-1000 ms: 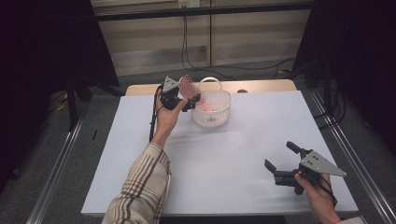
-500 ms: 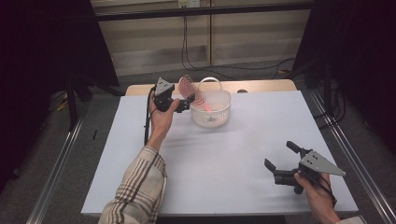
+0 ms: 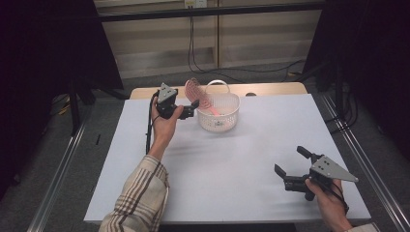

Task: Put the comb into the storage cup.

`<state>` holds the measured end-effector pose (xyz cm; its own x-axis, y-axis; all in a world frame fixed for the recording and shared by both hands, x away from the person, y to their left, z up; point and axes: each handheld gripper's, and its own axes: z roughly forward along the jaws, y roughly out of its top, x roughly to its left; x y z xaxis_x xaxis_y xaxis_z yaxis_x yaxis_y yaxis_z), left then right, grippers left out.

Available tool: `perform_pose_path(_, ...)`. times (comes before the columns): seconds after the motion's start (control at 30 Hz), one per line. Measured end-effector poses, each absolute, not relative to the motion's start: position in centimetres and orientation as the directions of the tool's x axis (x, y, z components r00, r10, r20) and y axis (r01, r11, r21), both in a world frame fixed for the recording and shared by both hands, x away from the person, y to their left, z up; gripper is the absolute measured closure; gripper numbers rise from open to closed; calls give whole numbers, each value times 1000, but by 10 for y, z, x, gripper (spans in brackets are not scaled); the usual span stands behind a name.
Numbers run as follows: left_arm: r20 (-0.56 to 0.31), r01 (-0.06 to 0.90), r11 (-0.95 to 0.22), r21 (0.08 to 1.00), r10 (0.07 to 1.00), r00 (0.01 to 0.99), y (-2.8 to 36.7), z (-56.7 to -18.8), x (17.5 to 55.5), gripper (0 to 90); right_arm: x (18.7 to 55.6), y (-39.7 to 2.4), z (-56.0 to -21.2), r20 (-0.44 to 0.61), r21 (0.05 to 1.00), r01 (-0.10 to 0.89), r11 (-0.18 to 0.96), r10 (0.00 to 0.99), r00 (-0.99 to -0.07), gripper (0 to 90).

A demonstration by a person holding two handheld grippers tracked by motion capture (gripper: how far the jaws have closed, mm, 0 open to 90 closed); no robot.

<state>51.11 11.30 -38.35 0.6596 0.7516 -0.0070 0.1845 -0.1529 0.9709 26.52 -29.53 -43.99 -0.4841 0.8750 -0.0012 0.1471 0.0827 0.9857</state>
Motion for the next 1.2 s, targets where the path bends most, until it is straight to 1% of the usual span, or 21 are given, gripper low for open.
perform_pose_path(0.07,0,182,-158,971,755,656,116,-384,509,30,265,-295,-440,-4,986,144,84,876,-483,0)
perform_pose_path(0.3,-16,180,-137,974,753,658,123,-382,498,30,263,-294,-438,-3,987,141,79,881,-473,0)
perform_pose_path(0.37,1,169,-149,974,754,657,124,-381,495,31,262,-293,-438,-7,987,141,83,881,-473,0)
perform_pose_path(0.47,-23,157,-107,982,754,657,127,-379,489,31,262,-293,-438,-7,986,141,84,881,-474,0)
perform_pose_path(0.53,-8,155,-122,980,757,653,129,-378,487,30,262,-293,-438,-6,986,142,83,882,-471,0)
perform_pose_path(0.73,-36,150,-86,985,745,666,132,-377,479,31,262,-293,-438,-8,986,142,84,883,-469,0)
perform_pose_path(0.8,-15,143,-105,984,753,657,132,-377,475,31,262,-293,-438,-5,986,144,82,883,-470,0)
perform_pose_path(0.9,-49,164,-81,983,748,661,132,-376,470,31,261,-293,-437,-7,986,142,83,883,-469,0)
perform_pose_path(0.93,-26,157,-101,982,758,652,132,-375,468,33,261,-293,-437,-7,987,140,83,882,-471,0)
perform_pose_path(0.97,-22,151,-101,983,760,650,131,-375,465,33,261,-293,-437,-6,987,138,80,883,-469,0)
perform_pose_path(1.2,-27,142,-92,986,743,669,135,-376,452,33,261,-293,-437,-10,988,133,81,884,-467,0)
